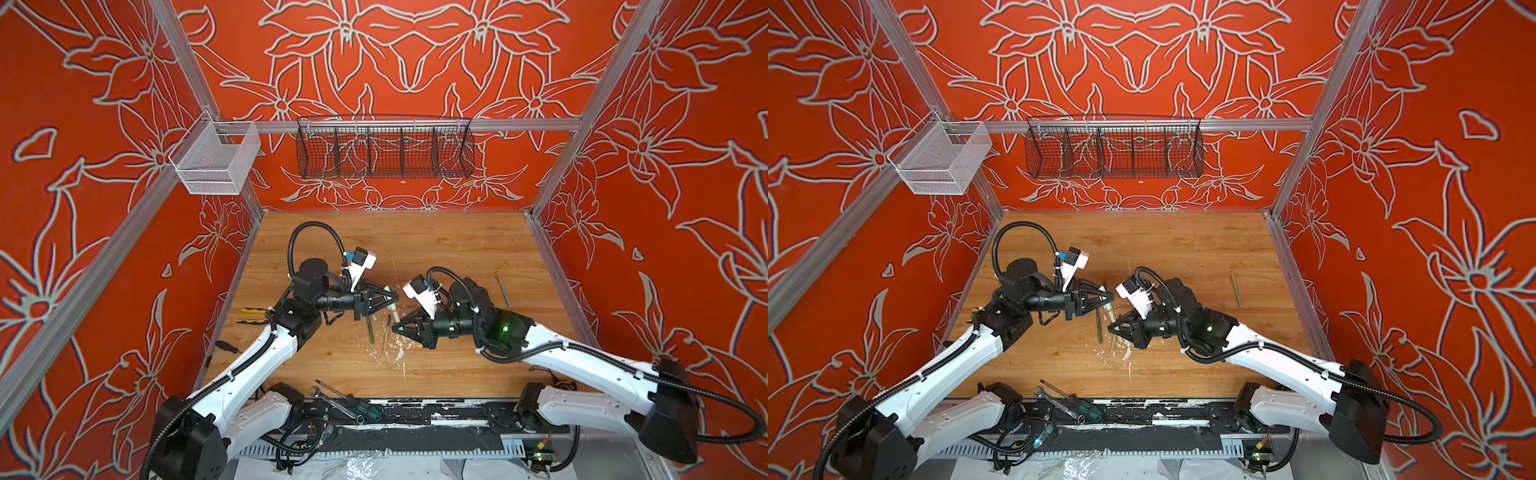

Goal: Insert the pens into the pen caps

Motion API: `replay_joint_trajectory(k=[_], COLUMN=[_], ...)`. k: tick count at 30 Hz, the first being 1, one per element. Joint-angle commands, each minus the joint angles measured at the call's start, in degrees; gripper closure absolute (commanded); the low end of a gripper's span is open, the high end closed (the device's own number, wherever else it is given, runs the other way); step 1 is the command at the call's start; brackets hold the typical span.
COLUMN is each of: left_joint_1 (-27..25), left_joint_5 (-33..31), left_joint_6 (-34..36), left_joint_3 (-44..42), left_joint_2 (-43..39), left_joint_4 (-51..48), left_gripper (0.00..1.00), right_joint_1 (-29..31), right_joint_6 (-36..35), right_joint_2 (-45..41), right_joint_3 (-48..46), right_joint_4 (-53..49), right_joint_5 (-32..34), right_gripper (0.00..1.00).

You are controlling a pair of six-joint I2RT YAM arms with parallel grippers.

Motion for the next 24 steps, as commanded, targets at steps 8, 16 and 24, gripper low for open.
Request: replay_joint_trajectory(k=[8, 16, 24], left_joint_1=[0.2, -1.4, -4.5], left_joint_5=[2.8, 5.1, 7.0], left_joint_6=[0.4, 1.1, 3.0], left_joint_3=[0.6, 0.3, 0.3], left_joint_2=[0.5, 0.8, 1.7], left_joint_4=[1.7, 1.5, -0.2], left_gripper=[1.00, 1.00, 1.00], right_joint_1=[0.7, 0.6, 0.6], right_joint_6=[1.1, 1.4, -0.3], right_joint_2=[-0.2, -3.6, -3.8], right_joint_3=[3.9, 4.9, 8.2], right_joint_4=[0.4, 0.3, -0.5], right_joint_5=[1.0, 4.1, 5.1], right_gripper=[1.00, 1.00, 1.00])
